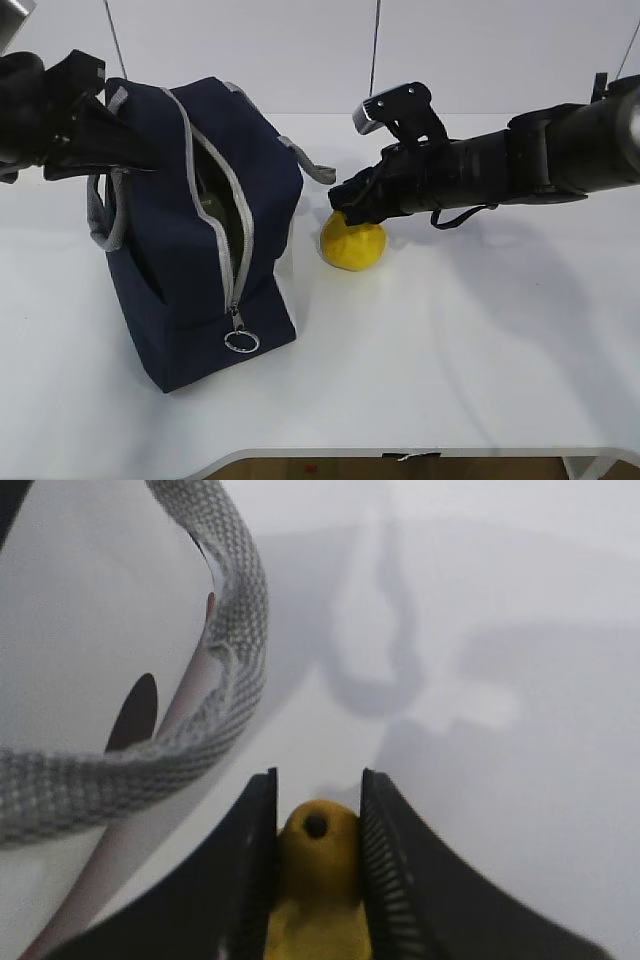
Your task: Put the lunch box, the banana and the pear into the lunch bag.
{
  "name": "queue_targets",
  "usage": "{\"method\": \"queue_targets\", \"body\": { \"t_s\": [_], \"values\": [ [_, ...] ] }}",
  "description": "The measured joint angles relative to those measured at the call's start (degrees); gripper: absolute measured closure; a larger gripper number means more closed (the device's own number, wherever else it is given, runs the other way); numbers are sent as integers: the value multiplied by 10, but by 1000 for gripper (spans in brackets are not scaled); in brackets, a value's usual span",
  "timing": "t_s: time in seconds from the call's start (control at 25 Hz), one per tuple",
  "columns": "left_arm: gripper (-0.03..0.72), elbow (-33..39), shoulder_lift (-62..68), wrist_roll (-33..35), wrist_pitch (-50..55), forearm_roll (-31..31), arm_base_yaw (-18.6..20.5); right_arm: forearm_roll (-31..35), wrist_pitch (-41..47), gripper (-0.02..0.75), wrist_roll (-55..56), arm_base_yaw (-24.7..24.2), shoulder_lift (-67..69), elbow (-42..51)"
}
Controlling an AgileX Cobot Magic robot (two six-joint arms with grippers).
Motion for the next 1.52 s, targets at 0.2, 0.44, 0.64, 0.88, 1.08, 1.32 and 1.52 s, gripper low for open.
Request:
{"method": "queue_targets", "body": {
  "t_s": [0.2,0.44,0.64,0.88,1.08,1.32,1.52],
  "values": [
    [685,0,0,0,0,-5,0,0,-37,528,0,0,-19,0],
    [685,0,0,0,0,-6,0,0,-55,528,1,0,-62,0],
    [685,0,0,0,0,-16,0,0,-75,529,1,0,-99,-1],
    [685,0,0,0,0,-57,0,0,-50,529,1,0,-140,-37],
    [685,0,0,0,2,-68,0,-3,68,529,20,0,-154,-77],
    [685,0,0,0,2,-73,0,-9,211,529,49,0,-154,-107],
    [685,0,0,0,2,-73,0,-17,238,529,59,0,-154,-108]
  ]
}}
